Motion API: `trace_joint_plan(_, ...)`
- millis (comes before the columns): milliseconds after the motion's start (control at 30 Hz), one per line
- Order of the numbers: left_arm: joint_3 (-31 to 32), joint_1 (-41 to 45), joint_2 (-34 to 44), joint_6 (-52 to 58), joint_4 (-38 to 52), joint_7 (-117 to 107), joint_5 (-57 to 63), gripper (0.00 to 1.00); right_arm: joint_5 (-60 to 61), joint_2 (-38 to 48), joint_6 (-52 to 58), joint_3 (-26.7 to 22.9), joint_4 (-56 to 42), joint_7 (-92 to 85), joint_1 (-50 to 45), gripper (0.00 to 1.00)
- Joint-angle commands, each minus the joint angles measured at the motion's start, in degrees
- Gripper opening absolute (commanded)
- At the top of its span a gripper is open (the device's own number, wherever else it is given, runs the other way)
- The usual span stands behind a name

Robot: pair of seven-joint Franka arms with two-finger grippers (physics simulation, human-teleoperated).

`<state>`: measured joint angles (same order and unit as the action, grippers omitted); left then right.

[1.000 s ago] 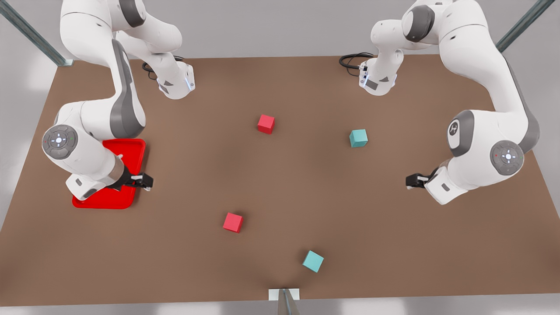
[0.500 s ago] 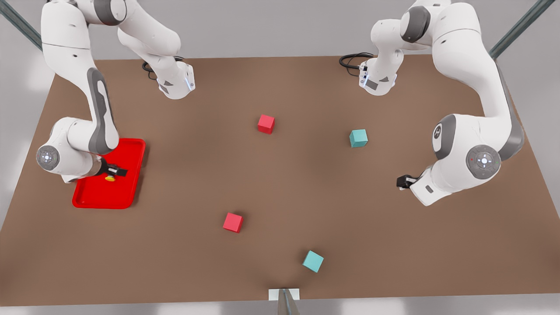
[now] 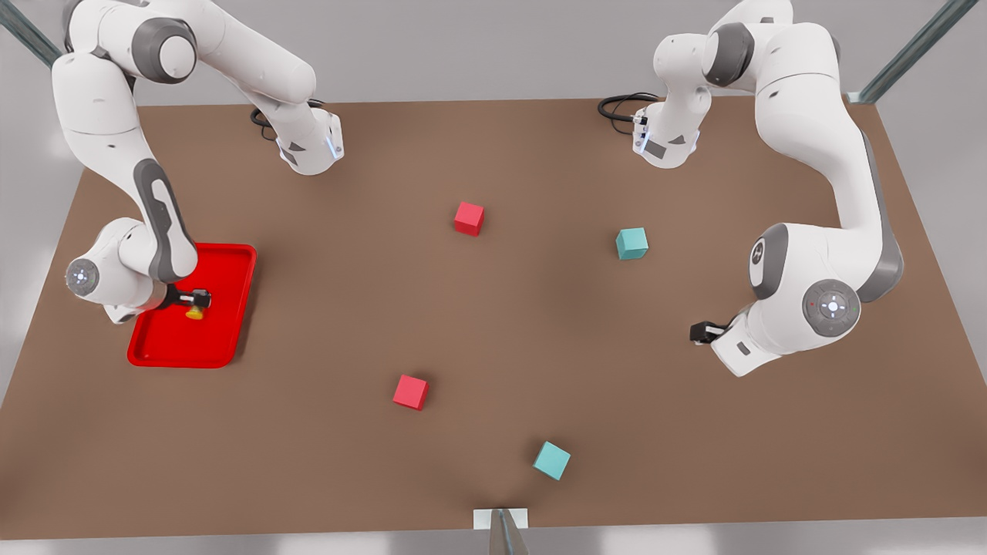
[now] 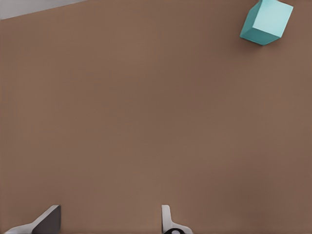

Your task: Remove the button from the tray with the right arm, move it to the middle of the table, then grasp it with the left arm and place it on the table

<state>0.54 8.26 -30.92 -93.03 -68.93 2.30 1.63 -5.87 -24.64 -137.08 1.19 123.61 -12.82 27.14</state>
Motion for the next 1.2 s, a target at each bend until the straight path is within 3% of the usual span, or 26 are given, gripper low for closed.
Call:
trace_joint_plan(0, -0.01, 0.0, -0.1, -0.31, 0.02, -0.46, 0.04, 1.0, -1.07, 0.21, -8.99, -0.22, 2.08, -32.09, 0.29, 1.0)
trace_joint_plan(100, -0.01, 0.0, -0.46, -0.66, 0.02, -0.46, -0.05, 1.0, -1.07, -0.59, -13.74, -0.48, 3.92, -37.27, 1.51, 1.0)
trace_joint_plan(467, -0.01, 0.0, -0.89, -0.66, 0.02, -0.46, -0.05, 1.0, -1.16, 2.75, -15.67, -0.84, 11.66, -32.53, 1.6, 1.0)
trace_joint_plan(533, -0.01, 0.0, -0.89, -0.75, 0.02, -0.37, -0.05, 1.0, -1.07, 2.75, -18.13, -2.07, 13.68, -32.36, 1.6, 0.95)
trace_joint_plan(633, -0.01, 0.0, -0.89, -0.75, 0.02, -0.37, -0.05, 1.0, -0.98, 2.75, -17.78, -2.42, 14.03, -31.3, 1.6, 0.7)
trace_joint_plan(733, -0.01, 0.0, -0.89, -0.75, 0.02, -0.37, -0.05, 1.0, -0.9, 2.49, -19.36, -2.51, 13.59, -31.04, 1.43, 0.7)
trace_joint_plan(900, -0.01, 0.0, -0.89, -0.66, 0.02, -0.37, -0.05, 1.0, -0.9, 5.48, -16.12, -2.33, 13.94, -27.09, 0.37, 0.81)
trace_joint_plan(1167, -0.01, 0.0, -0.89, -0.84, 0.02, -0.37, 0.04, 1.0, -0.9, 6.36, -16.38, -1.89, 13.94, -18.39, -0.24, 0.81)
